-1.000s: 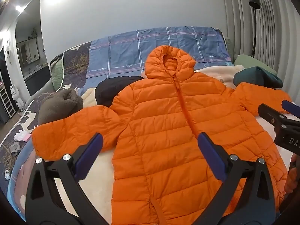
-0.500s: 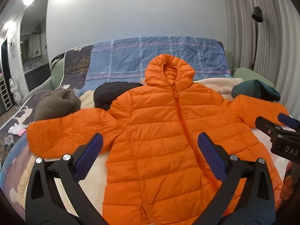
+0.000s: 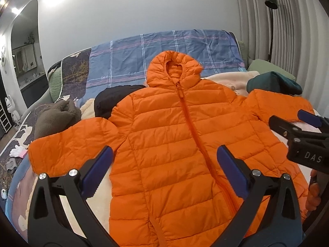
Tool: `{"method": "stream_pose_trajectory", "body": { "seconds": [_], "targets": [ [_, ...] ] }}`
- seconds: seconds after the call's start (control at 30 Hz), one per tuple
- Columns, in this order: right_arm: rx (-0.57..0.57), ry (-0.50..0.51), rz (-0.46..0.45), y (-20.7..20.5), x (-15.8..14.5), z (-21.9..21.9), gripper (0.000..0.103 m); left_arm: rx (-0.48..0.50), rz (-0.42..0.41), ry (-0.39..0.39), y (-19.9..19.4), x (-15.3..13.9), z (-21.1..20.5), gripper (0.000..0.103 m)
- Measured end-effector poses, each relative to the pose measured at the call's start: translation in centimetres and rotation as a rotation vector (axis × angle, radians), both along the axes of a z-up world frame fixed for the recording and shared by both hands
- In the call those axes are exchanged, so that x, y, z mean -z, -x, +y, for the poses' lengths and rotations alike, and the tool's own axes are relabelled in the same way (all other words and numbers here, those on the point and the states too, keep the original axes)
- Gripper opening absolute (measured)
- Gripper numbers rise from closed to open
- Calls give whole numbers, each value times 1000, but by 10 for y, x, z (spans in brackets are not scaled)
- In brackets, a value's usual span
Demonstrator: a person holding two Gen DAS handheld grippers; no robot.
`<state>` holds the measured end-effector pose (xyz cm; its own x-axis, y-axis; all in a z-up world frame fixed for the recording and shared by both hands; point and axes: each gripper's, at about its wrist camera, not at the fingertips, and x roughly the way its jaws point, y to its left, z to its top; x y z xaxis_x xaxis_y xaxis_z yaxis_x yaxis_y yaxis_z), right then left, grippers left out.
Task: Fold large clothes
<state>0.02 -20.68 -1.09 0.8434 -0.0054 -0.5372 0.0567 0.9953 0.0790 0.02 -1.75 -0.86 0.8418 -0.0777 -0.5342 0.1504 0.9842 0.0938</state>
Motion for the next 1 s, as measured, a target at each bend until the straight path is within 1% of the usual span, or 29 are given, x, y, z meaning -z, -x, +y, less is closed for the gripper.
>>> {"method": "stream_pose_trajectory", "body": {
  "seconds": [0.33, 0.83, 1.0],
  "targets": [
    [-13, -5, -3, 4, 2, -1, 102, -12, 16, 0, 2, 3, 1, 101],
    [-22, -4, 4, 4, 5, 0, 102, 12, 23, 1, 3, 4, 1, 101],
    [-23, 10, 12, 4, 5, 2, 102, 20, 41, 6, 1, 10, 1, 101]
  ]
}}
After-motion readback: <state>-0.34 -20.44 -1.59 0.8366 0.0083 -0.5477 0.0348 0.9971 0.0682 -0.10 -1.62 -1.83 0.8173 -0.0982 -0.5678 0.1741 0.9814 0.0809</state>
